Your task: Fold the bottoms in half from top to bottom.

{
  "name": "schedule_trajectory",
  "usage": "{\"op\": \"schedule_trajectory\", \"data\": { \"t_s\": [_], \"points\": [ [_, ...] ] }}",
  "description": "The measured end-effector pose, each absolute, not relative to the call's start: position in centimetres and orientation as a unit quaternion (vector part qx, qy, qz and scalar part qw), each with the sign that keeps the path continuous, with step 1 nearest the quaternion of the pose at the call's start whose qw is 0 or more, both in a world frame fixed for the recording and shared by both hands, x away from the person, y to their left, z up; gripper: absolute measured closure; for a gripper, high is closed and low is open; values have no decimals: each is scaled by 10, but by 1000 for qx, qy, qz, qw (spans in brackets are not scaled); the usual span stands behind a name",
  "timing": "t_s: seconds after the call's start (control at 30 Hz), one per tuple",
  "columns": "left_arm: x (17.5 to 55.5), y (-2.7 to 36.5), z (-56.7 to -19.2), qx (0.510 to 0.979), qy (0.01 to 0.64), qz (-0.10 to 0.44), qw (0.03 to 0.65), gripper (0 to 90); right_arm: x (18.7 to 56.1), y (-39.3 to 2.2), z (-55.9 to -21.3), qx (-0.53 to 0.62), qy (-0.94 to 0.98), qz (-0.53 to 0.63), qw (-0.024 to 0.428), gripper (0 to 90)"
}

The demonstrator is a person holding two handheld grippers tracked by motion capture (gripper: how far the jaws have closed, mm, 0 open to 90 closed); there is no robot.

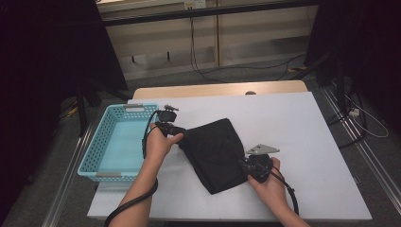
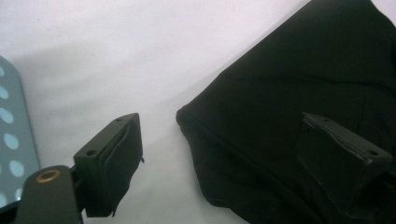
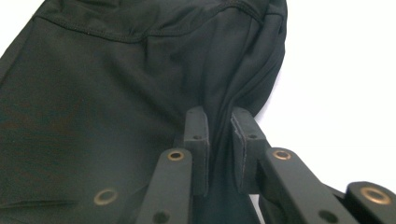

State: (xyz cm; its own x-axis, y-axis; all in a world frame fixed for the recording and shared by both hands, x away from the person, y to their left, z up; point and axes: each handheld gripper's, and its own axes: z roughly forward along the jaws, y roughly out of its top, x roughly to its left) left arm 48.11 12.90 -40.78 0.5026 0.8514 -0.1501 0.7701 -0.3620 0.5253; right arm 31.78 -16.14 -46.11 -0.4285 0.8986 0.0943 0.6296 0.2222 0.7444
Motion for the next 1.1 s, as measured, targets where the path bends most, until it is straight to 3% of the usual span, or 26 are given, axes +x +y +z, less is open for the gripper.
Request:
{"op": "schedule_trajectory", "data": {
  "t_s": [0.23,0.63,0.83,1.03,1.1],
  "points": [
    [485,126,-415,824,495,57,270,100,320,-169,-460,507,754,386,162,803],
    [490,127,-430,818,518,48,244,138,312,-172,-452,496,754,394,171,809],
    [490,123,-430,824,509,53,241,193,308,-172,-451,493,757,391,174,809],
    [490,116,-433,832,507,56,219,295,306,-174,-453,495,757,391,170,803],
    [490,116,-432,833,506,52,217,366,306,-173,-454,494,759,387,173,798]
  ]
}}
